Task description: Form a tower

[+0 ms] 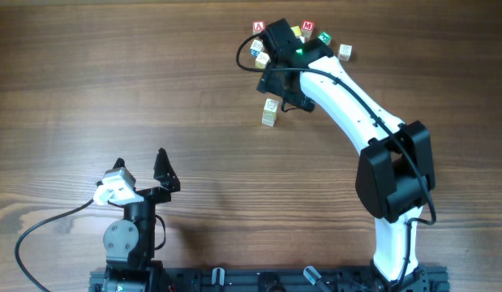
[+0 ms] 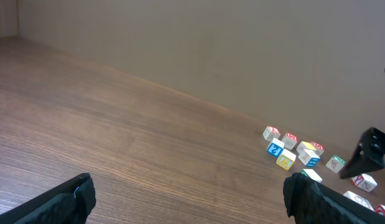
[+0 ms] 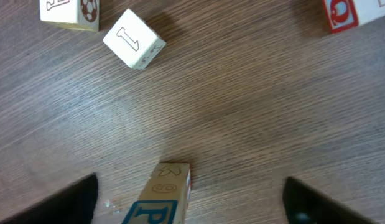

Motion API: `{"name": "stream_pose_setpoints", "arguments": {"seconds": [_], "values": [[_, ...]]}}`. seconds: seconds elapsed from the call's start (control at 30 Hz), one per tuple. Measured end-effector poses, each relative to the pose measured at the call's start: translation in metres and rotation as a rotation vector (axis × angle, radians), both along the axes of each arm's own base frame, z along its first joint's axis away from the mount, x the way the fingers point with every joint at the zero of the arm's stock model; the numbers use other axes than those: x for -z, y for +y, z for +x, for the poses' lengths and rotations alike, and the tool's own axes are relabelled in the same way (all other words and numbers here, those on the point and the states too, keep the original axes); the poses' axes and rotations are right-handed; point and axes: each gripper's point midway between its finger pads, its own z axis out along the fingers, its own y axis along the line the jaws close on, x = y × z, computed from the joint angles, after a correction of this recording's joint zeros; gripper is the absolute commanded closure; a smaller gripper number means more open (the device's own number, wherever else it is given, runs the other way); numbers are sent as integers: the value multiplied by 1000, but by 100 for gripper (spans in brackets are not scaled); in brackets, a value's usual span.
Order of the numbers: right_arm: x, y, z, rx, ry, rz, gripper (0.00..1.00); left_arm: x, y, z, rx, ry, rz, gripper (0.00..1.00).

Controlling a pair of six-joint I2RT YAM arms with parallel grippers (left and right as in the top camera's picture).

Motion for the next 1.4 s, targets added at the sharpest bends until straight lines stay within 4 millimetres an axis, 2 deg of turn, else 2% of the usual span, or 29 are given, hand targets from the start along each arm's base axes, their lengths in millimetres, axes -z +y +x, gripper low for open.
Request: {"name": "stream_pose_setpoints", "arguments": {"seconds": [0.17, 0.47, 0.67, 0.77, 0.83, 1.03, 1.13, 1.4], "values": [[1, 5, -15, 70, 61, 41, 1, 0, 0, 0, 0, 0, 0, 0], [1, 60, -45, -66, 64, 52, 1, 0, 0, 0, 0, 0, 0, 0], [2, 54, -39, -64, 45, 33, 2, 0, 0, 0, 0, 0, 0, 0], [5, 55, -37, -92, 35, 31, 15, 0, 0, 0, 0, 0, 0, 0], [5, 56, -35, -113, 27, 30, 20, 0, 0, 0, 0, 0, 0, 0], [5, 56, -35, -130, 26, 26, 21, 0, 0, 0, 0, 0, 0, 0], [6, 56, -35, -130, 28, 25, 17, 0, 0, 0, 0, 0, 0, 0], [15, 56, -36, -135, 46, 13, 23, 0, 0, 0, 0, 0, 0, 0]]}}
